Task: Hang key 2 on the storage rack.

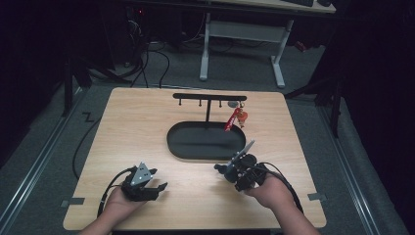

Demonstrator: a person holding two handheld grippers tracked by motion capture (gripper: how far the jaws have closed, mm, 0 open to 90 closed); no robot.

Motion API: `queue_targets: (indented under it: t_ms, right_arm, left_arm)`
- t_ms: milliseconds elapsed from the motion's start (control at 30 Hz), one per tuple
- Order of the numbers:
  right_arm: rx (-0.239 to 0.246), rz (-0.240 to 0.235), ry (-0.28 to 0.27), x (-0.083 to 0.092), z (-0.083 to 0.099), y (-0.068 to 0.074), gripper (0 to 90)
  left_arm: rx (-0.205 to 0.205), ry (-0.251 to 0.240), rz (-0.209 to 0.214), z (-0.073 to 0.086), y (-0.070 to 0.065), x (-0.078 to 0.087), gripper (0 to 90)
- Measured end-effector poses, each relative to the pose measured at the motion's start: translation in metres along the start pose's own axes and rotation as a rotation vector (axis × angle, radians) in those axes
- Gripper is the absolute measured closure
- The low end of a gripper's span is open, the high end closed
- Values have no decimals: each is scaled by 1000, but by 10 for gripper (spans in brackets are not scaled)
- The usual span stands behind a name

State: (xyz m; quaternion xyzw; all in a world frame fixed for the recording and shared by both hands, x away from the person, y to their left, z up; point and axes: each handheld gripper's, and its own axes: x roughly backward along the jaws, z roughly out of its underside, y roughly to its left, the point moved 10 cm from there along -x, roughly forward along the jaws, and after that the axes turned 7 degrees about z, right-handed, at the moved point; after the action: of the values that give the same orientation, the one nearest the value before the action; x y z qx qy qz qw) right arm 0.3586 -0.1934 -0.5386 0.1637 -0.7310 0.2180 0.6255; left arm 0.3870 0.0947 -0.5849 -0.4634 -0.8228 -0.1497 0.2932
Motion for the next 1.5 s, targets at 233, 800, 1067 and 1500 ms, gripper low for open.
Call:
queue_targets:
  t_ms: [233, 800, 1067, 1500]
  right_arm:
    - [10, -4, -3, 14, -9, -1, 466]
    - [-11, -6, -11, 46, -32, -8, 466]
    - [-43, -29, -29, 75, -56, -16, 467]
    - [-85, -26, -28, 101, -97, -38, 469]
  left_arm:
    - [-1, 1, 2, 0, 0, 0, 353]
    - [2, 7, 4, 1, -1, -1, 353]
    - [-4, 14, 11, 3, -4, -2, 353]
    - [-4, 11, 8, 4, -2, 2, 353]
